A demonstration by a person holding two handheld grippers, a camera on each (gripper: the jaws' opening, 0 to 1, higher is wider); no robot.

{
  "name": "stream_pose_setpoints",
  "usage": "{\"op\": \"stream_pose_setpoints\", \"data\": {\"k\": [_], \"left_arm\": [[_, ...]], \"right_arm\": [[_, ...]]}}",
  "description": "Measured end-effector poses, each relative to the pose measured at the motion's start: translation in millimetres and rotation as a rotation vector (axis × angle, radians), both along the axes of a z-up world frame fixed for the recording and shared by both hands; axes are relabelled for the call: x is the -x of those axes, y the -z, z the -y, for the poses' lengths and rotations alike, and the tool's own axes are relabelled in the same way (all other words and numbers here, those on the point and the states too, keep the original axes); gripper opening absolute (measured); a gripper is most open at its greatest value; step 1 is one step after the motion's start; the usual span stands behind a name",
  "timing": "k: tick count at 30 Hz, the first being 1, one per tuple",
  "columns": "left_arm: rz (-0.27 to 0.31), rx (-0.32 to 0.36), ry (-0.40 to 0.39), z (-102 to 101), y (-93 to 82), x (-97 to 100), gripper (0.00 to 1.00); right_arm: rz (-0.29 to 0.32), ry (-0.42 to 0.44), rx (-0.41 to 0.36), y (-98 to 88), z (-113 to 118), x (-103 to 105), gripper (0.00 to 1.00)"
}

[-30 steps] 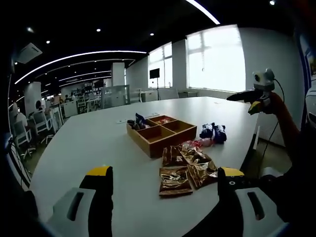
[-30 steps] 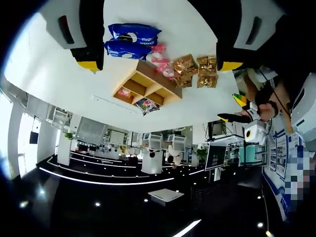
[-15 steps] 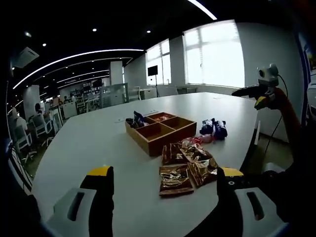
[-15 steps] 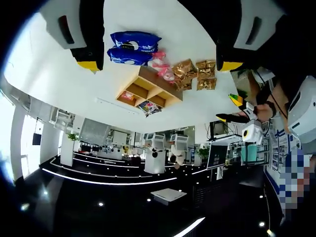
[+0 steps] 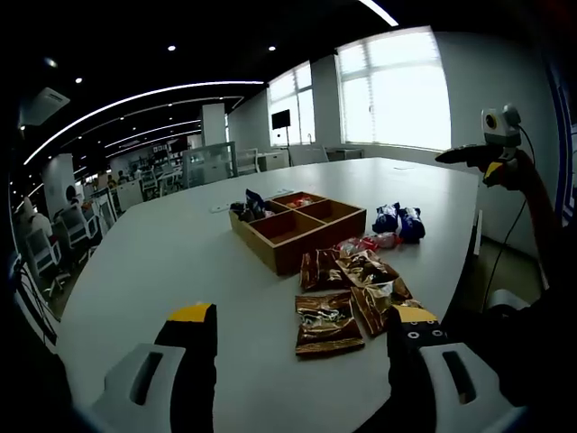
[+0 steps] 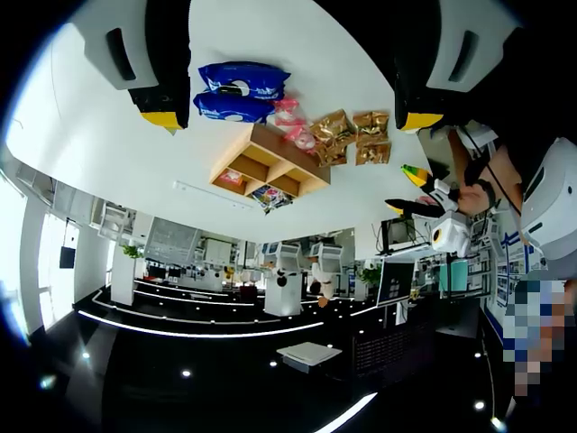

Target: Pick up the scattered marshmallows, QQ candies, Oreo cookies, and mixed nuts on the table and sort them into separate containers

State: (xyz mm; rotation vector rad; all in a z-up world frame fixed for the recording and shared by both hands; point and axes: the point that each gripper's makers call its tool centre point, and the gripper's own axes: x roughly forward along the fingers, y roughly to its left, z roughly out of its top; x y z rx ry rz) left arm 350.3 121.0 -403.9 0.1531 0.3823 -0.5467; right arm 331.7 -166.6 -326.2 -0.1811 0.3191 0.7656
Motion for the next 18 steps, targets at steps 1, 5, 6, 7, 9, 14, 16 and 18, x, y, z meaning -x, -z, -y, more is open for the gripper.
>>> {"op": "stream_pose_setpoints", "data": {"k": [1,5,6,7,9,14,16,18], "left_arm": [[-0.009,-0.005,-0.001,1,3.1,-0.6,0.8],[-0.035,-0.011,0.004,4,12.3,-3.8,0.76],[-0.04,-0.006,0.005,5,13.9,-5.3,0.75],[-0.051,-0.002,0.004,6,15.9,-6.3,0.74],[-0.059,0.009,0.007,9,18.3,-10.4,0.72],[-0.094,0.043,0.005,16,28.8,-25.1,0.67],[-0.105,0.034,0.013,19,33.8,-26.5,0.64],[-0.119,0.021,0.013,20,39.8,-27.9,0.61]], "right_arm": [[0.0,0.0,-0.002,-0.2,0,0,0.9],[0.001,0.002,-0.004,-0.5,1,0,0.9],[0.001,0.0,-0.004,-0.2,0,1,0.9],[0.001,0.0,-0.005,-0.1,-1,1,0.9],[-0.001,-0.005,-0.004,1.3,-2,1,0.9],[-0.005,-0.016,-0.003,3.8,-7,2,0.9],[-0.007,-0.02,-0.002,4.0,-8,2,0.9],[-0.006,-0.022,-0.001,3.9,-8,3,0.9]]}}
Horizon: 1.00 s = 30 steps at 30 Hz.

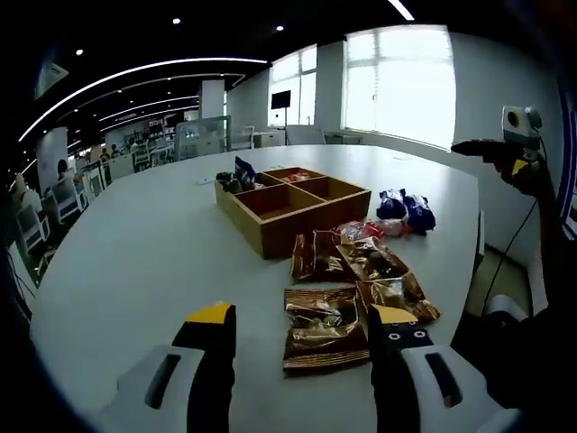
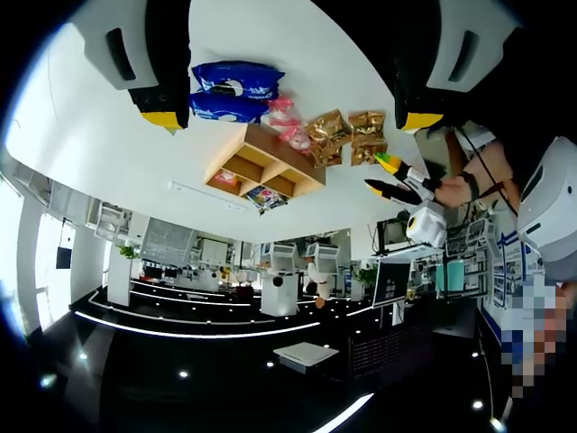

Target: Pick up the scattered marshmallows, QQ candies, Oreo cookies, and mixed nuts on the table and sort them into separate containers

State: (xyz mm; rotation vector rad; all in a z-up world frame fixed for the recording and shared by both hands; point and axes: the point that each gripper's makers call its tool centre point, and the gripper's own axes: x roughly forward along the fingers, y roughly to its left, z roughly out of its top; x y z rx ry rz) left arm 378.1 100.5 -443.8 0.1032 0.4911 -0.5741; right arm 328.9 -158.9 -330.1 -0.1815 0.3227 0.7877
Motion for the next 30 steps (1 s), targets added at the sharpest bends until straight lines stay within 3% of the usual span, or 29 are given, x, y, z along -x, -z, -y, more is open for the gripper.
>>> {"op": "stream_pose_setpoints", "data": {"k": [3,8,10,13,25,30], "left_arm": [[-0.018,-0.025,-0.006,-2,8.4,-1.2,0.58],[-0.045,0.002,0.003,1,11.0,1.8,0.49],[-0.068,-0.024,0.006,2,18.2,3.7,0.46],[-0.096,0.027,0.019,8,18.5,6.6,0.39],[-0.103,0.049,0.023,9,19.9,7.6,0.29],[-0.08,0.061,0.021,10,14.9,9.0,0.16]], "right_arm": [[-0.002,-0.003,-0.002,0.6,0,1,0.9],[-0.004,-0.016,0.003,2.8,-3,2,0.9],[-0.005,-0.021,0.005,3.4,-4,2,0.9],[-0.005,-0.026,0.005,3.5,-5,2,0.9],[-0.003,-0.011,0.004,2.8,-2,2,0.9],[-0.002,-0.007,-0.001,2.1,-1,2,0.9]]}}
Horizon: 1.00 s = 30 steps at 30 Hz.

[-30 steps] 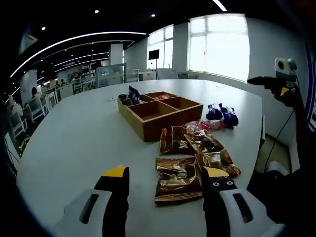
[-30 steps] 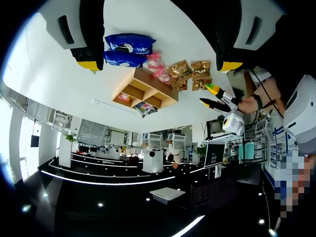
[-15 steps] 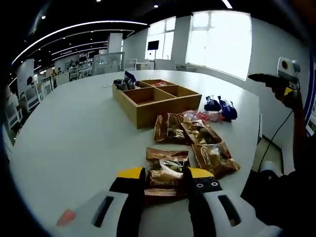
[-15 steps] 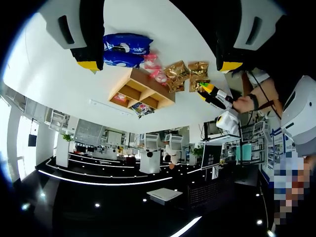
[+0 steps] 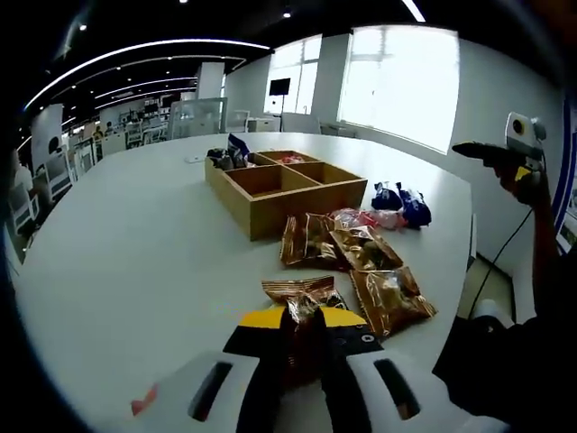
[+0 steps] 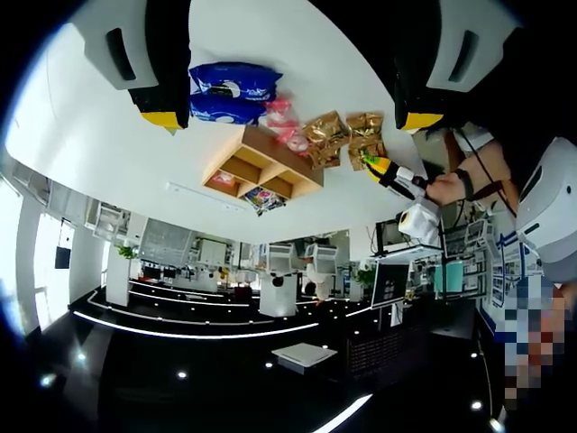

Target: Pick up the scattered marshmallows, QQ candies, Oreo cookies, and mixed nuts on the table and sort them into separate containers

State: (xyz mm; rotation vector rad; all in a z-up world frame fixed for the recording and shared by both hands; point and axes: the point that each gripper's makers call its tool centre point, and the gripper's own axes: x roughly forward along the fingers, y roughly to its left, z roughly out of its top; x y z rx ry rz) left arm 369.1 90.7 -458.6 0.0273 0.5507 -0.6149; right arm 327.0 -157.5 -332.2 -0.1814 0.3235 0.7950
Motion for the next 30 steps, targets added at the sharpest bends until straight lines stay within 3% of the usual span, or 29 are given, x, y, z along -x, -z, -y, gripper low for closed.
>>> {"op": "stream_pose_setpoints", "data": {"k": [10,30], "left_arm": [[0.027,0.036,-0.046,-5,-7.7,0.7,0.12],[0.116,0.15,-0.104,-27,-44.0,-13.0,0.11]], "right_arm": [[-0.003,0.0,-0.003,0.6,0,-1,0.9],[0.001,0.008,-0.005,-1.9,2,-3,0.9]]}}
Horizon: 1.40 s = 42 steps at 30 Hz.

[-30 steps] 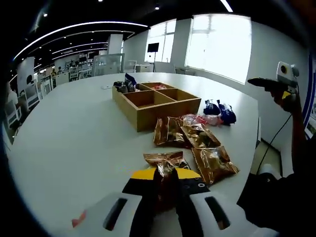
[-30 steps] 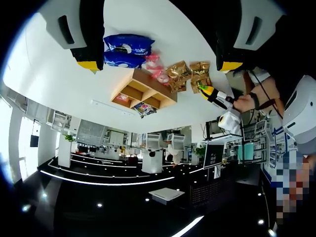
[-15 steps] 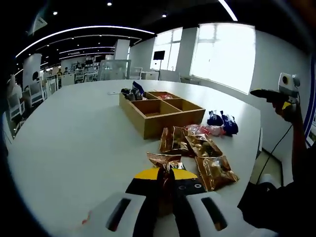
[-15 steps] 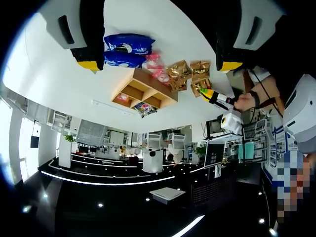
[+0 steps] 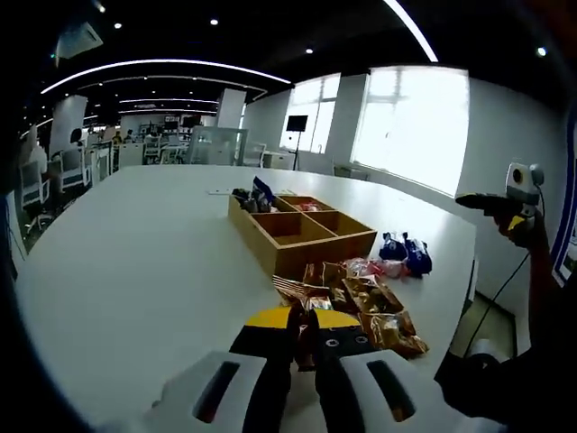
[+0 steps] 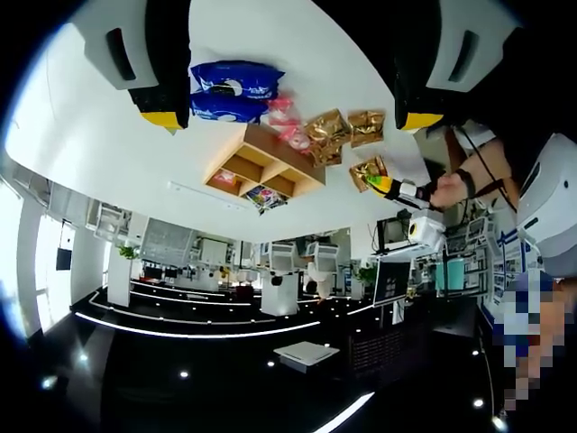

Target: Pick up the scattered marshmallows, QQ candies, Oreo cookies, and mixed nuts on the table and sort them into separate containers

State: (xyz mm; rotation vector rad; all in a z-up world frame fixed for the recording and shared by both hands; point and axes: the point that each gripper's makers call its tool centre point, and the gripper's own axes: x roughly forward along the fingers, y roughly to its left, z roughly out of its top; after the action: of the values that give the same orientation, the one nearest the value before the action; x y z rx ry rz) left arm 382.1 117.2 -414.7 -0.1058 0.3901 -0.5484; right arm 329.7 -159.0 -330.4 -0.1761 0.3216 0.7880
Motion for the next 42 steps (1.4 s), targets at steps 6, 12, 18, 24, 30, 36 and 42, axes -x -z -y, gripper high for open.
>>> {"op": "stream_pose_setpoints", "data": {"k": [6,12,18,24,30,36,42], "left_arm": [[0.005,0.0,-0.005,-2,-2.5,1.1,0.11],[0.026,-0.012,0.0,-2,-8.3,0.5,0.11],[0.038,-0.001,-0.008,-4,-14.9,-1.9,0.11],[0.053,0.005,-0.011,-7,-23.4,-8.9,0.11],[0.067,0.011,-0.018,-11,-30.7,-15.3,0.11],[0.091,0.014,-0.017,-10,-43.5,-24.9,0.11],[0.115,0.017,-0.008,-6,-57.5,-39.0,0.11]], "right_arm": [[0.0,-0.003,0.011,1.1,-2,1,0.9],[-0.006,0.014,0.025,3.6,1,1,0.9],[-0.001,0.011,0.039,4.4,1,0,0.9],[0.004,0.01,0.036,2.4,1,1,0.9],[0.003,0.013,0.029,2.4,0,0,0.9],[0.005,0.021,0.022,2.0,3,0,0.9],[0.007,0.035,0.019,1.0,6,-4,0.9]]}}
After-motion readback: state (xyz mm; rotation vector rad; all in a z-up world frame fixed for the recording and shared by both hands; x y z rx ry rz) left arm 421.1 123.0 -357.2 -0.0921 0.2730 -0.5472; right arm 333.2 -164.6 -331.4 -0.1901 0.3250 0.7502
